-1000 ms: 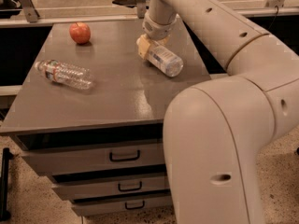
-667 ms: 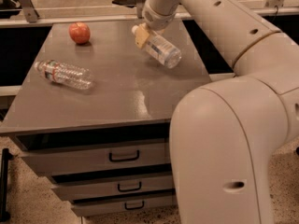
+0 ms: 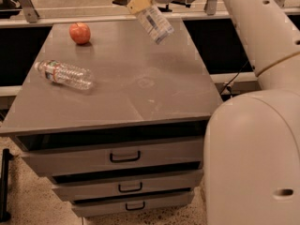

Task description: Place blue plastic bottle upright

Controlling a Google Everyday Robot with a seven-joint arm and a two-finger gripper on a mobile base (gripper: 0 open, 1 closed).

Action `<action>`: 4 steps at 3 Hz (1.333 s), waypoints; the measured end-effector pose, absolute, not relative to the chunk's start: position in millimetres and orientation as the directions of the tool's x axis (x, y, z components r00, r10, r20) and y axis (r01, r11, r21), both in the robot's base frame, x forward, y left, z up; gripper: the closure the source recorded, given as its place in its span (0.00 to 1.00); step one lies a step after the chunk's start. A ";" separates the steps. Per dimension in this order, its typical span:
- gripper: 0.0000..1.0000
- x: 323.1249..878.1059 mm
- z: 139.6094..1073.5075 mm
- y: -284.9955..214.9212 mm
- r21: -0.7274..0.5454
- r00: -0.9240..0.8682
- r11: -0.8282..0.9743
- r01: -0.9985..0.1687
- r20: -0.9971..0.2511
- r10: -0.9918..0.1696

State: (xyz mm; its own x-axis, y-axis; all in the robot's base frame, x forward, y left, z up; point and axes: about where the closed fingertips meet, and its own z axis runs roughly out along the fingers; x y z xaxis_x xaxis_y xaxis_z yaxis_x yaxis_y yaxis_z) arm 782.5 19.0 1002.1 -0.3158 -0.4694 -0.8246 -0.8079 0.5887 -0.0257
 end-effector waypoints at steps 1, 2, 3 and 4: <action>1.00 767.8 1046.0 28.6 0.010 -0.190 0.484 -0.875 -0.927 -0.323; 1.00 754.4 1069.4 31.8 0.024 -0.122 0.408 -0.913 -0.969 -0.217; 1.00 741.0 1079.5 34.8 0.025 -0.064 0.334 -0.942 -0.992 -0.107; 1.00 728.6 1075.6 27.1 0.019 -0.011 0.269 -0.963 -1.000 0.029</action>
Offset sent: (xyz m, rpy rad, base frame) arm -0.0500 0.0033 0.0968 0.4827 -0.1966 0.3024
